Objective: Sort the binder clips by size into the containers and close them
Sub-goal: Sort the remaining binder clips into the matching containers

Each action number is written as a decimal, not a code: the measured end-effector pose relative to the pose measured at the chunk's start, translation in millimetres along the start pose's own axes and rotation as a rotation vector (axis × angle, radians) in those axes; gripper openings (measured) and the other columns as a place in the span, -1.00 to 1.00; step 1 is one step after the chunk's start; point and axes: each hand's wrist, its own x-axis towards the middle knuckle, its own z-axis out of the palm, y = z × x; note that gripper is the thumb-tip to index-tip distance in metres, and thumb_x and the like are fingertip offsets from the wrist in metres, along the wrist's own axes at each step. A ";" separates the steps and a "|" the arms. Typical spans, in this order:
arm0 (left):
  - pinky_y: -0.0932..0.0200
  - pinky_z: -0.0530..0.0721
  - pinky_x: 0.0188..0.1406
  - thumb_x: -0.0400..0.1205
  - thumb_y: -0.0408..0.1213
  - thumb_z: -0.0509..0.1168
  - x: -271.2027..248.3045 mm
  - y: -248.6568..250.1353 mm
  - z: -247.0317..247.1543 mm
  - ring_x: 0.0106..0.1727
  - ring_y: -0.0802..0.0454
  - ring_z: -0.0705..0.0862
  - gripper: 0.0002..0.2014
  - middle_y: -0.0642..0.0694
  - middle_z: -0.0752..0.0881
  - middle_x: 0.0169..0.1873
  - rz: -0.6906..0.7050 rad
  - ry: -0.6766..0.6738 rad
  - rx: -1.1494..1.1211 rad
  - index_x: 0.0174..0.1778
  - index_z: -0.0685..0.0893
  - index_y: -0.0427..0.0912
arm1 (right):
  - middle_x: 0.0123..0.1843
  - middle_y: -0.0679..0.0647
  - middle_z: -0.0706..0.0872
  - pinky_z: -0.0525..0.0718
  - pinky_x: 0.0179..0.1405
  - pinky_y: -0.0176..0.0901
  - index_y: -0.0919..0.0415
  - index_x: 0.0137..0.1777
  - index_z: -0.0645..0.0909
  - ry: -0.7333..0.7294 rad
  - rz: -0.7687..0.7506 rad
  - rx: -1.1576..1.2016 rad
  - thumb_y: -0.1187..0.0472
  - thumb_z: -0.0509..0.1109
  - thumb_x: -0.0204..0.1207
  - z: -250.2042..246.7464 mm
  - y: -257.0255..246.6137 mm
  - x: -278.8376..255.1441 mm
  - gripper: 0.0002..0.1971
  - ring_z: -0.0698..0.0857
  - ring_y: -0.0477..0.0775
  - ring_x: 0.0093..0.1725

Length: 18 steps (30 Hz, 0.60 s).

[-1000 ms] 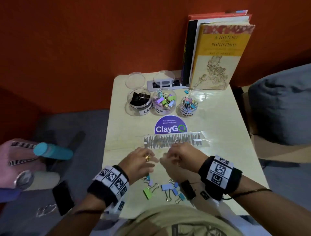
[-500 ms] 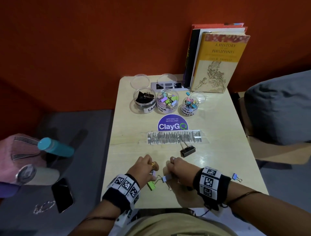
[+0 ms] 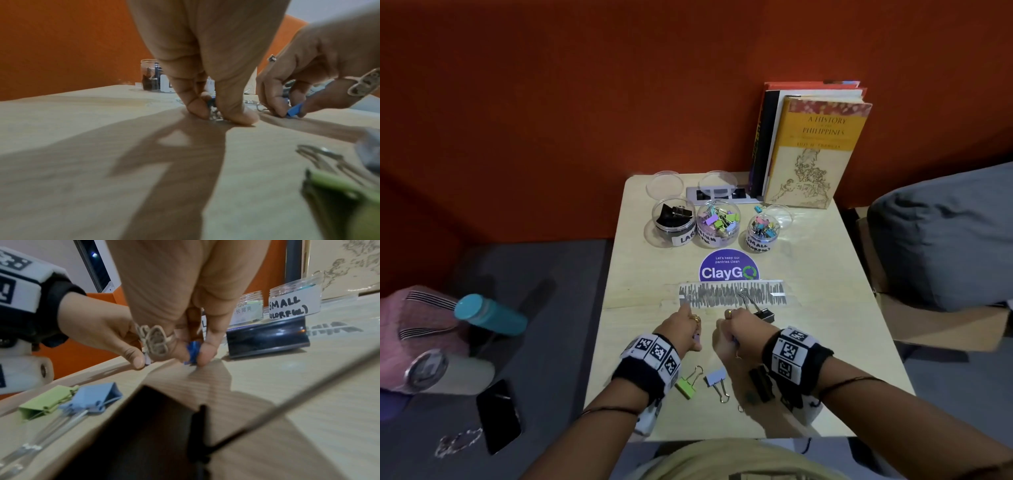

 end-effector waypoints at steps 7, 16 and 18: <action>0.38 0.58 -0.10 0.57 -0.53 0.29 13.7 1.2 -8.9 -0.08 -0.01 0.62 -0.86 -0.14 0.51 -0.03 -0.004 0.030 -0.091 -0.04 0.49 -0.29 | 0.26 0.34 0.63 0.51 0.27 0.03 0.37 0.25 0.58 0.057 -0.029 0.089 0.47 0.20 0.52 -0.1 11.7 16.9 -0.68 0.59 0.30 0.27; 0.32 0.58 0.12 0.62 -0.42 0.28 42.6 26.9 -44.6 0.22 -0.11 0.64 -0.75 -0.21 0.63 0.11 0.057 0.240 -0.287 0.19 0.70 -0.37 | -0.03 0.25 0.77 0.63 -0.02 -0.19 0.24 0.05 0.66 0.666 0.185 0.416 0.36 0.36 0.47 -62.8 71.9 29.2 -0.82 0.73 0.22 -0.03; 0.16 0.68 0.14 0.61 -0.41 0.31 53.7 39.1 -55.3 0.15 -0.17 0.68 -0.77 -0.26 0.65 0.14 0.080 0.290 -0.337 0.14 0.74 -0.36 | -0.06 0.25 0.79 0.70 0.00 -0.10 0.22 0.08 0.64 0.755 0.265 0.485 0.32 0.42 0.44 -81.7 91.8 36.3 -0.79 0.75 0.22 -0.05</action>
